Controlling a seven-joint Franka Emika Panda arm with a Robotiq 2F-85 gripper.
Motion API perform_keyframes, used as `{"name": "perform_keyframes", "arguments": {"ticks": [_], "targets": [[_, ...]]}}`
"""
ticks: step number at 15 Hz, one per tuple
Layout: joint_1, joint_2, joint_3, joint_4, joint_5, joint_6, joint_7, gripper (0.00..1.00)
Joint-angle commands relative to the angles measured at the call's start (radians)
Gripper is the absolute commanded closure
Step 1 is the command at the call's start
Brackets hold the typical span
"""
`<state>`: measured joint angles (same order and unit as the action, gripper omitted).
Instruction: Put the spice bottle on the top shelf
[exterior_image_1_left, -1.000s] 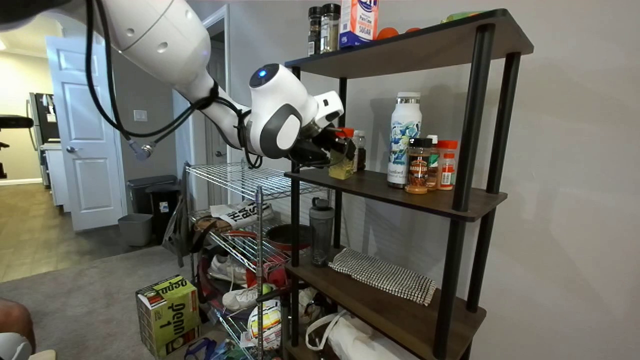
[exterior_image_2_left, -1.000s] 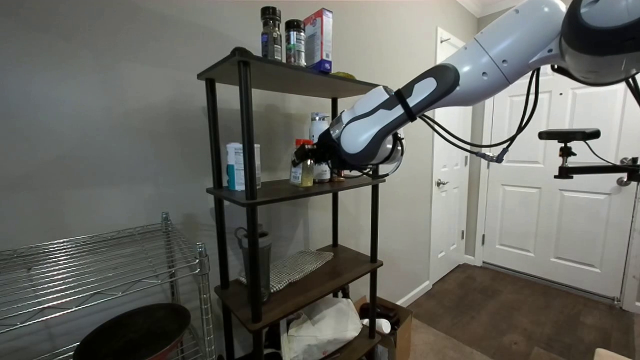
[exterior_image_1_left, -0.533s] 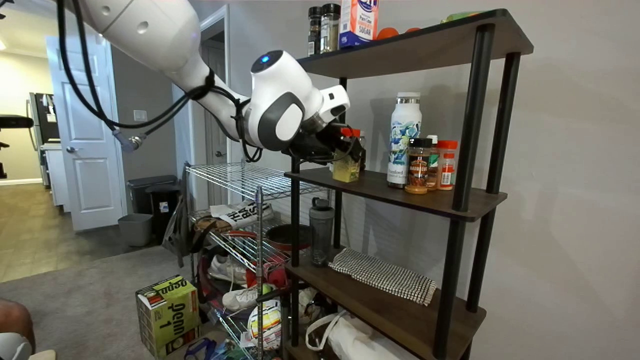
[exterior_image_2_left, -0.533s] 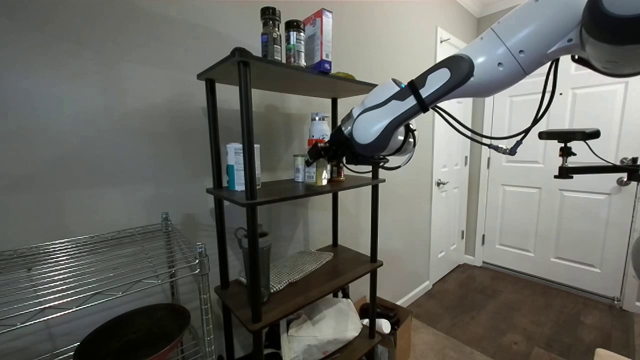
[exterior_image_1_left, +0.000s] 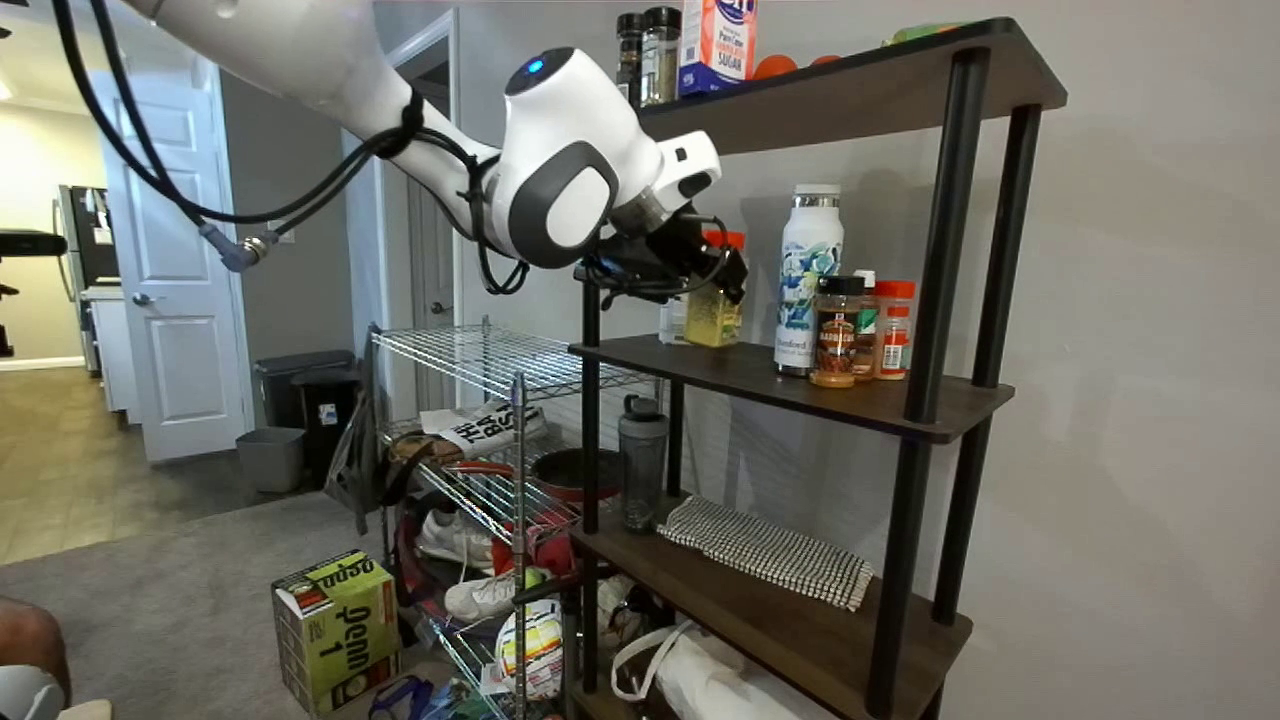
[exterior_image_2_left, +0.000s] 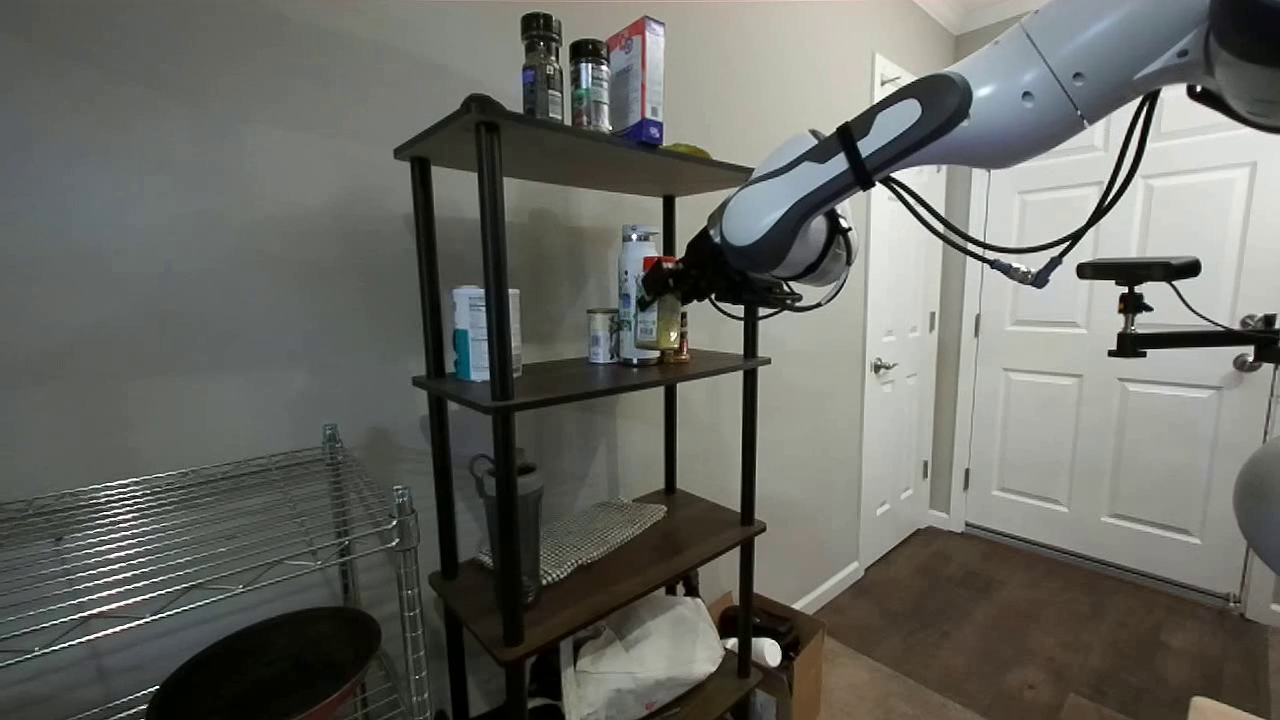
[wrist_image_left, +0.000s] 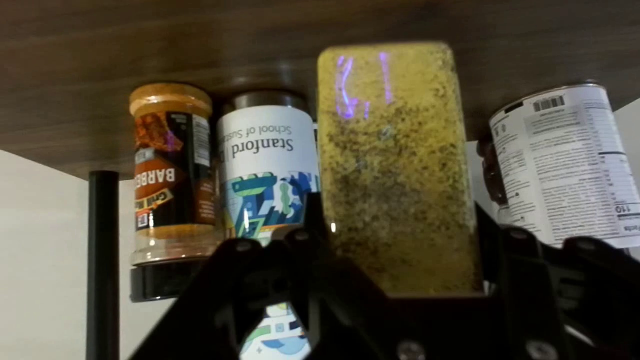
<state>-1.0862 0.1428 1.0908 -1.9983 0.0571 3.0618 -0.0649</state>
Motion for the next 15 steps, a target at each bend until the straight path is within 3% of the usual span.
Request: {"name": "perform_keyframes", "arguments": {"ticks": [1,4,9,10,11,15], "targets": [[-0.117,-0.038,0.091,-0.01,0.086,-0.016,-0.061,0.61],[-0.183,-0.026,0.155,-0.019,0.105,-0.012,-0.081,0.61],[-0.222,-0.003,0.221,-0.02,0.076,-0.017,-0.078,0.61],[-0.184,-0.005,0.176,-0.027,0.057,-0.006,-0.031,0.61],[-0.183,-0.005,0.179,-0.027,0.057,-0.006,-0.031,0.36],[-0.181,-0.004,0.173,-0.034,0.057,-0.006,-0.031,0.36]]}}
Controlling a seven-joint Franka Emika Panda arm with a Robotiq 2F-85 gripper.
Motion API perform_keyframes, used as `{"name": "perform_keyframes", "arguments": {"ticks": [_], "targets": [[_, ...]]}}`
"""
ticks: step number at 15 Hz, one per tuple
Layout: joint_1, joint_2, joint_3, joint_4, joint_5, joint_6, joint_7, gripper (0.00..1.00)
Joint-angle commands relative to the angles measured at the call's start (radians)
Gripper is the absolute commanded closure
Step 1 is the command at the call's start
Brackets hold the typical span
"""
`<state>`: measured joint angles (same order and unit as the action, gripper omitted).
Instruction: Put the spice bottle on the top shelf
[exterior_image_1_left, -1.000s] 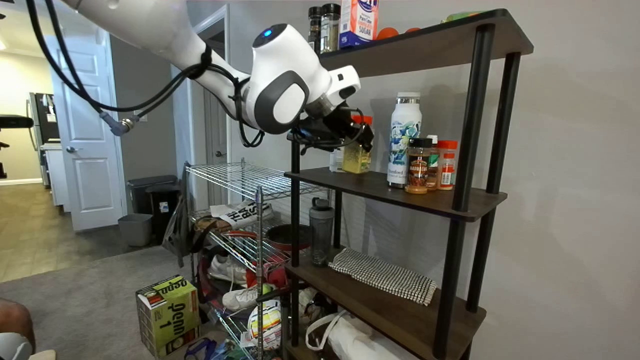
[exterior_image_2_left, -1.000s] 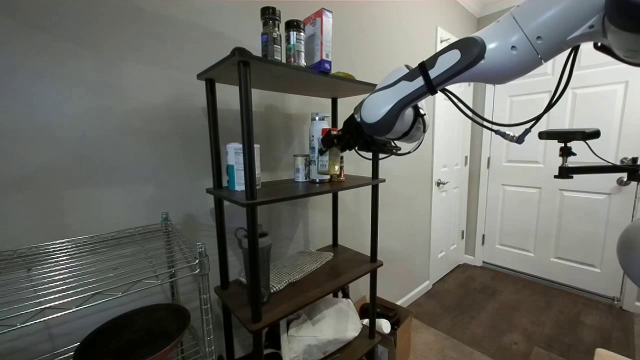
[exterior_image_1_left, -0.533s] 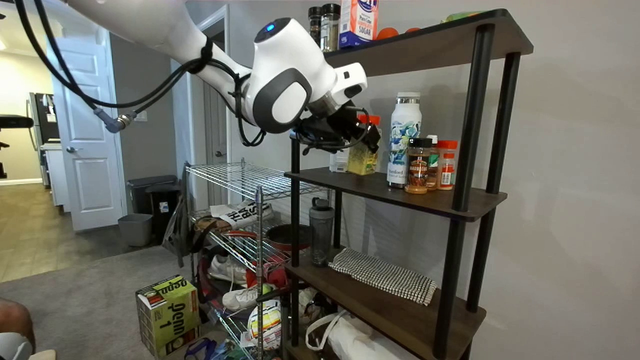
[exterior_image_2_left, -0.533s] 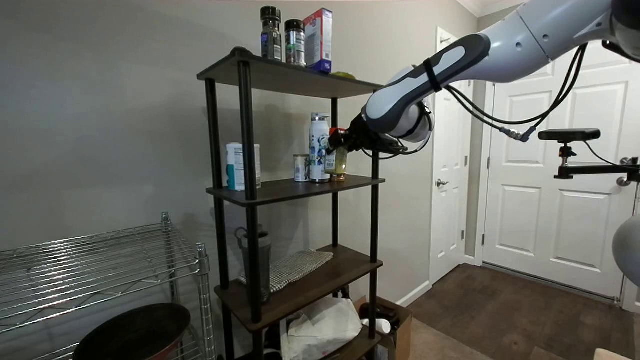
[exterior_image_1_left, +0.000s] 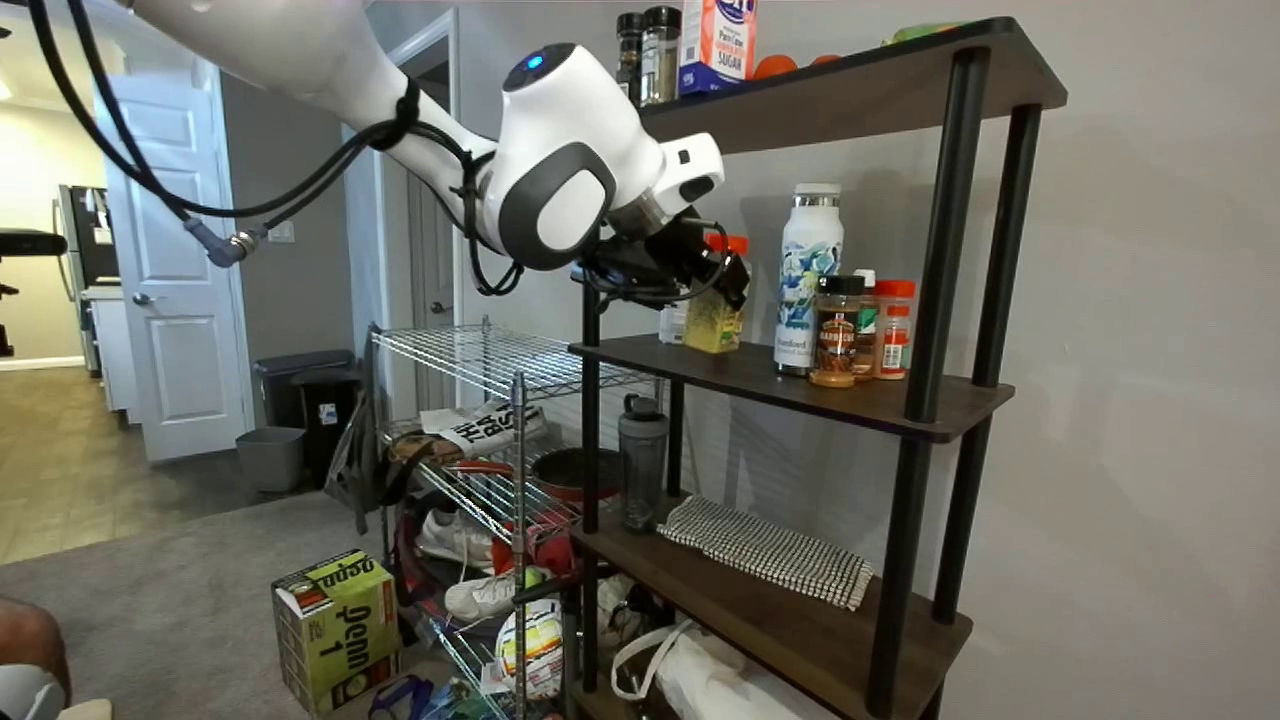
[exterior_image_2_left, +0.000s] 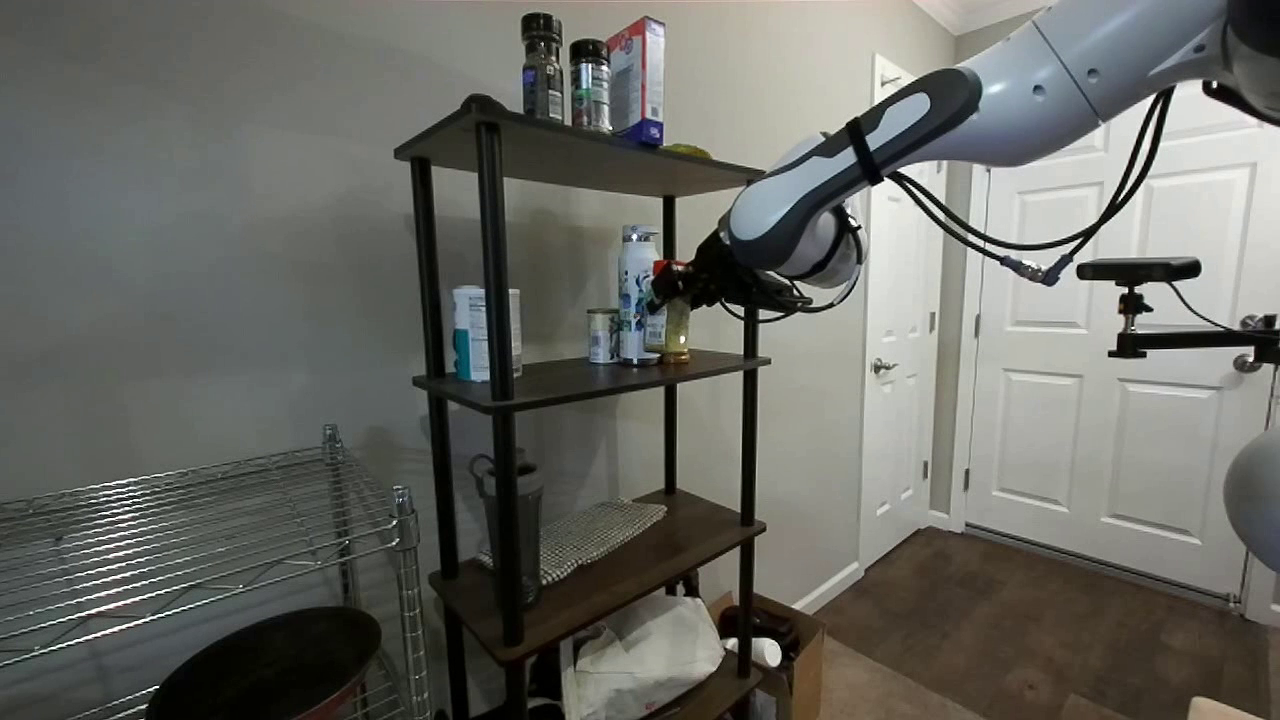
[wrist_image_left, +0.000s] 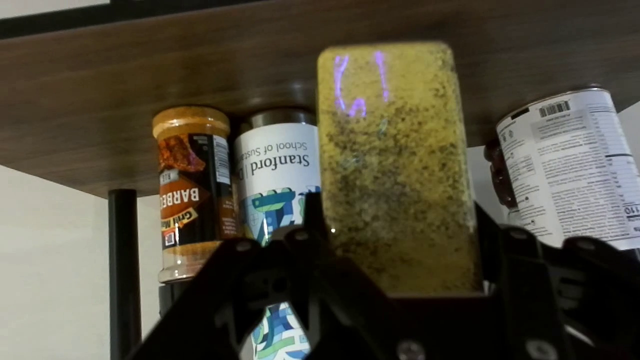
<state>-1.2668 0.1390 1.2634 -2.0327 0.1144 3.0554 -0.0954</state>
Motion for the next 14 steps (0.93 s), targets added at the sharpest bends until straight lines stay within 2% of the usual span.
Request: {"name": "perform_keyframes", "arguments": {"ticks": [1,8,9,14], "targets": [[0.0,0.0,0.0,0.0,0.0,0.0,0.0,0.36],[0.0,0.0,0.0,0.0,0.0,0.0,0.0,0.36],[0.0,0.0,0.0,0.0,0.0,0.0,0.0,0.61],[-0.105,-0.008,0.051,-0.043,0.039,-0.005,-0.03,0.61]]}}
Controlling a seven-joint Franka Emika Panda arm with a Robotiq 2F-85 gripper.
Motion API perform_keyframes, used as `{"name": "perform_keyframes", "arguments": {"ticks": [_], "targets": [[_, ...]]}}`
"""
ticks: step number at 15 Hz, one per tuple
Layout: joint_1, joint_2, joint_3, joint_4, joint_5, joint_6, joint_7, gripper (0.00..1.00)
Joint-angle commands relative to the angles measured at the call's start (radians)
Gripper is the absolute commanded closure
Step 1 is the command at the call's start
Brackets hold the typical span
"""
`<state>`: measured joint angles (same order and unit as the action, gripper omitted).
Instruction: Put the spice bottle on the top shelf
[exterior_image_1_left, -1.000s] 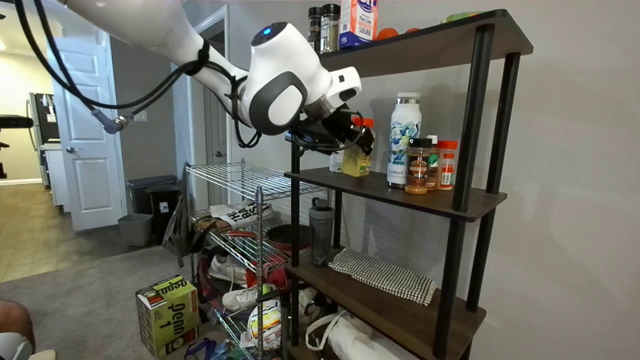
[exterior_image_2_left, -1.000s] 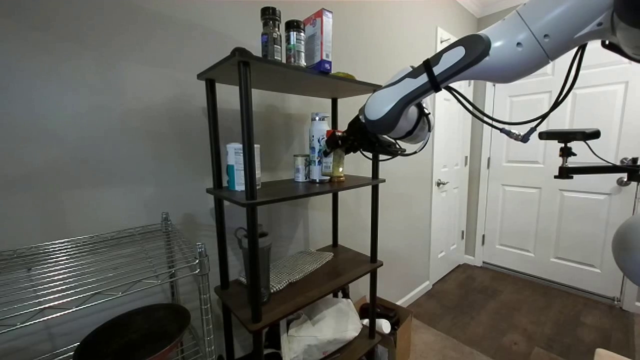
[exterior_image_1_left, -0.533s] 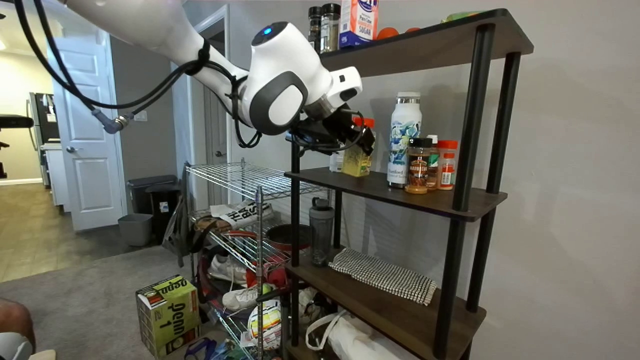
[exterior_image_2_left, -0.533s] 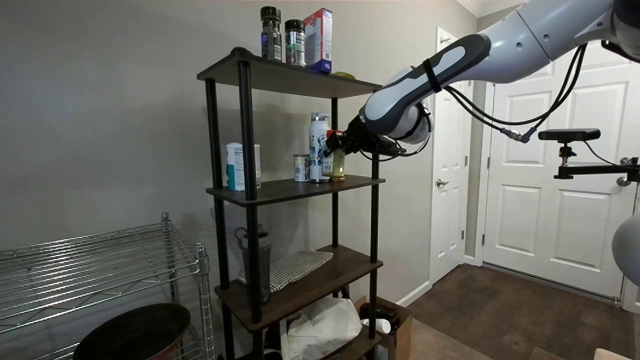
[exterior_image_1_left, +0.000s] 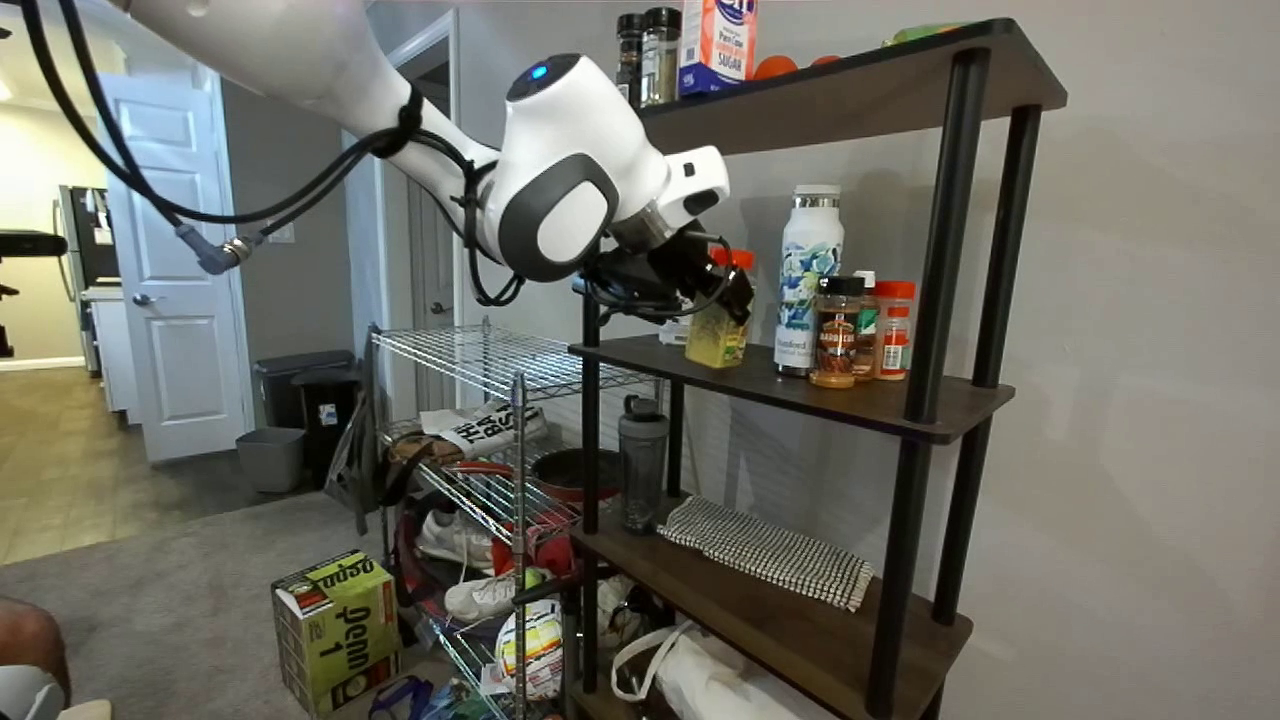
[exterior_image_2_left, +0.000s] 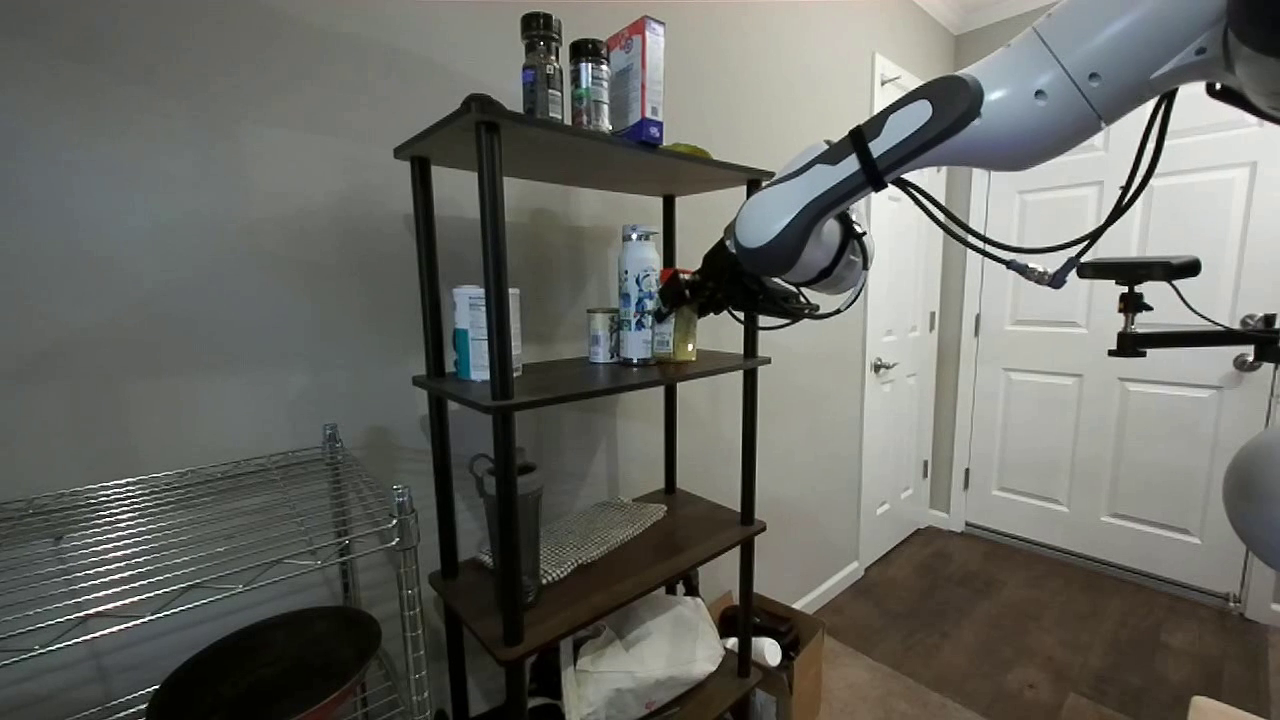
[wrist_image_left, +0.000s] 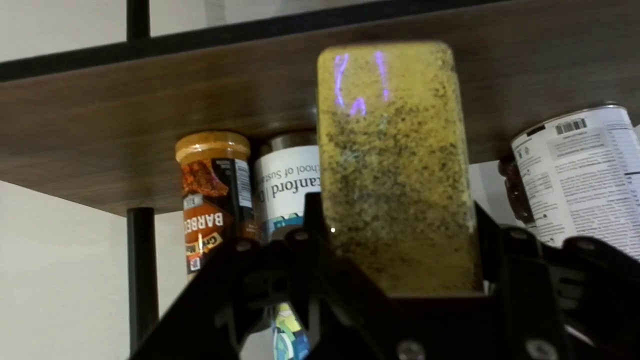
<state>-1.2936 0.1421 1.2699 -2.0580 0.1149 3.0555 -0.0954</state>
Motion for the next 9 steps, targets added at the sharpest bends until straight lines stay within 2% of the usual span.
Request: {"name": "perform_keyframes", "arguments": {"ticks": [1,3,9], "targets": [[-0.115,-0.011,0.068,-0.027,0.043,-0.001,-0.045,0.61],[-0.201,-0.02,0.12,-0.046,0.04,-0.002,-0.067,0.61],[-0.532,0.021,0.388,-0.075,-0.018,0.021,-0.154,0.61]]}}
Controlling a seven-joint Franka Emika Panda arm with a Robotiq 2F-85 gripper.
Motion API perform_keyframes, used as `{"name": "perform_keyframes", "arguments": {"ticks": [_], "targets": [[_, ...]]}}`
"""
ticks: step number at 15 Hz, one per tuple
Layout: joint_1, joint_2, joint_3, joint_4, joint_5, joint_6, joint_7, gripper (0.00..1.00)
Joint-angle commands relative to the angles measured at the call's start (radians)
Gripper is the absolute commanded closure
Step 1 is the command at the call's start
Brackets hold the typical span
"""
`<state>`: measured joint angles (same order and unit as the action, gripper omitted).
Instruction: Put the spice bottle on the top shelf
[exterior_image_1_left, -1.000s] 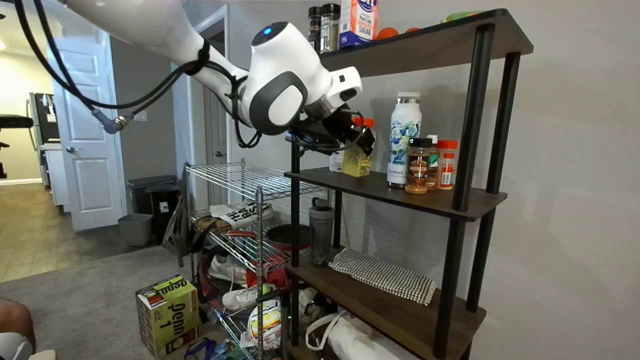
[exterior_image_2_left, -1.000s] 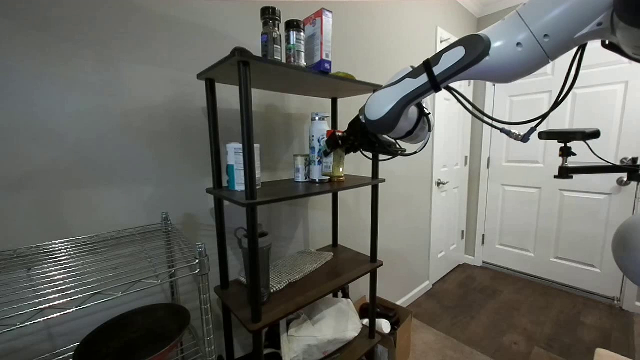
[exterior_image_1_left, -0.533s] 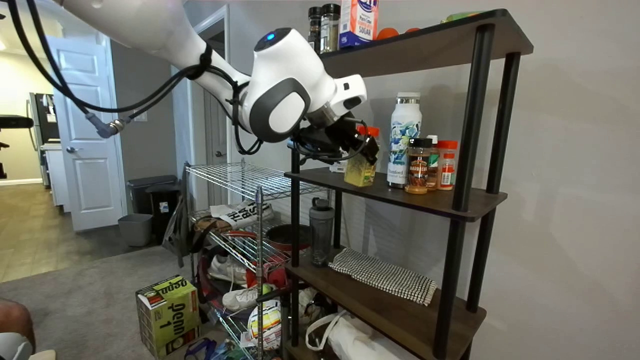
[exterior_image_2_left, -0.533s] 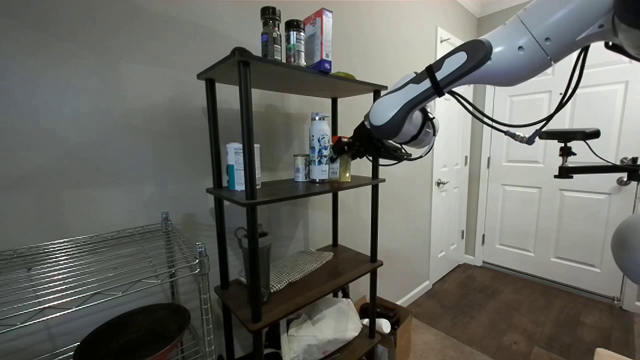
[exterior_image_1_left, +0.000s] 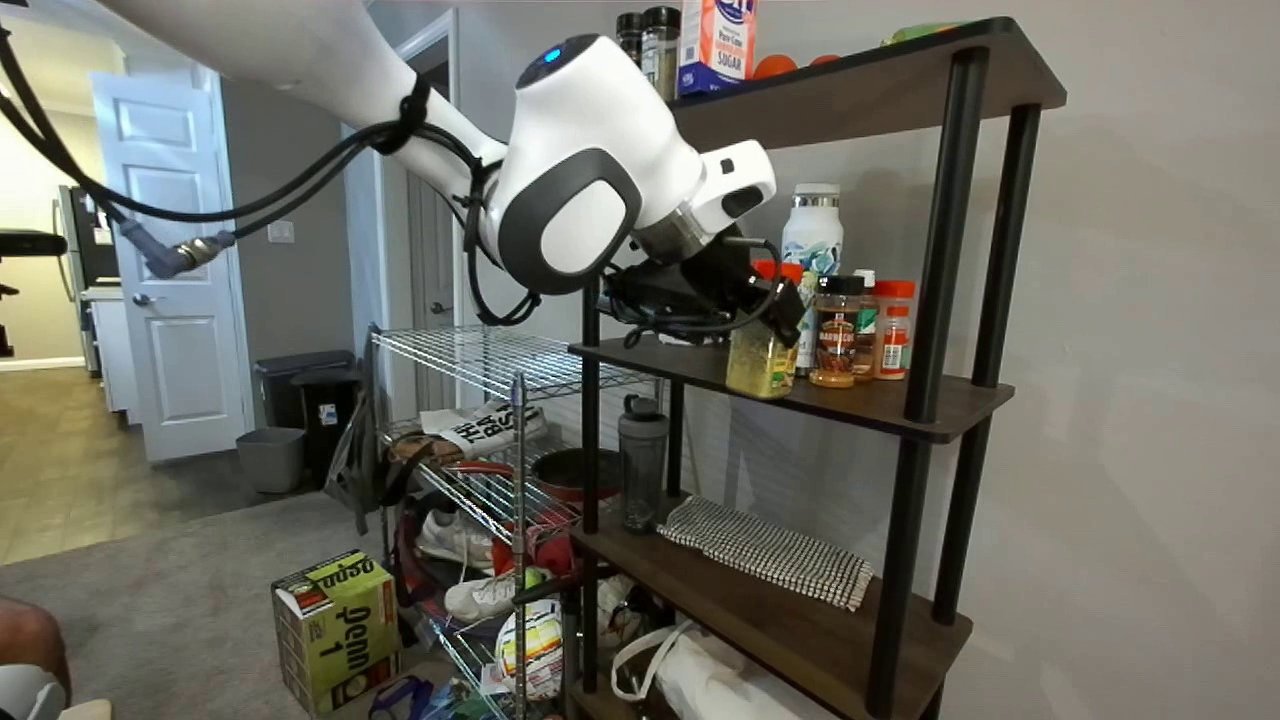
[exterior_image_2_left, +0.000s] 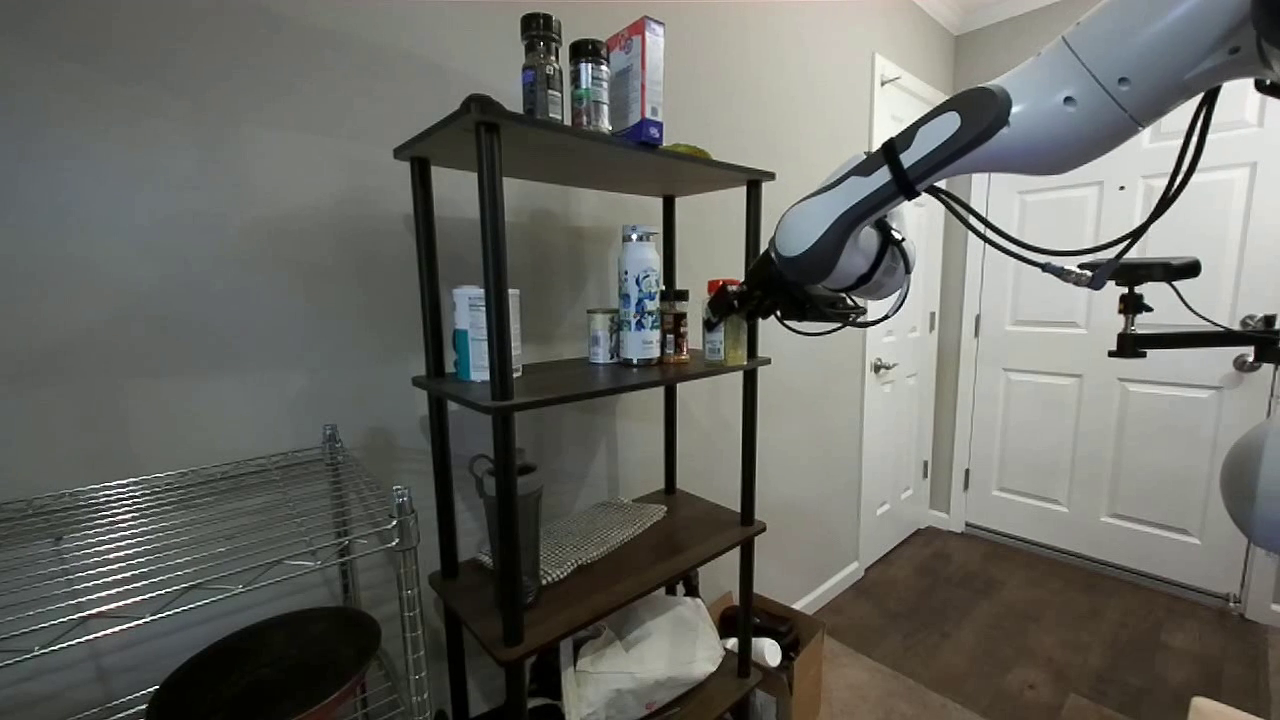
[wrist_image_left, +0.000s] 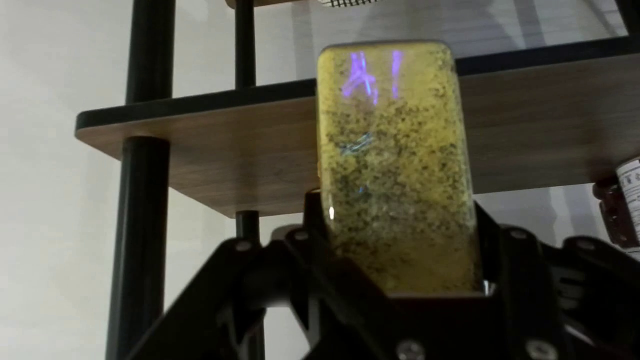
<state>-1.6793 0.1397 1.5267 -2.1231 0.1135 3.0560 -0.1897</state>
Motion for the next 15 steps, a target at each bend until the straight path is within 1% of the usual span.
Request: {"name": "perform_keyframes", "arguments": {"ticks": [1,3,5,9,12,15], "targets": [[-0.201,0.036,0.176,-0.017,-0.034,0.03,-0.064,0.61],[-0.307,0.066,0.267,-0.033,-0.075,0.054,-0.062,0.61],[-0.418,0.097,0.36,-0.054,-0.138,0.075,-0.05,0.61],[-0.664,0.187,0.566,-0.122,-0.285,0.096,-0.025,0.61],[-0.857,0.29,0.729,-0.198,-0.383,0.073,-0.011,0.61],[-1.032,0.414,0.878,-0.293,-0.445,0.04,0.005,0.61]]}}
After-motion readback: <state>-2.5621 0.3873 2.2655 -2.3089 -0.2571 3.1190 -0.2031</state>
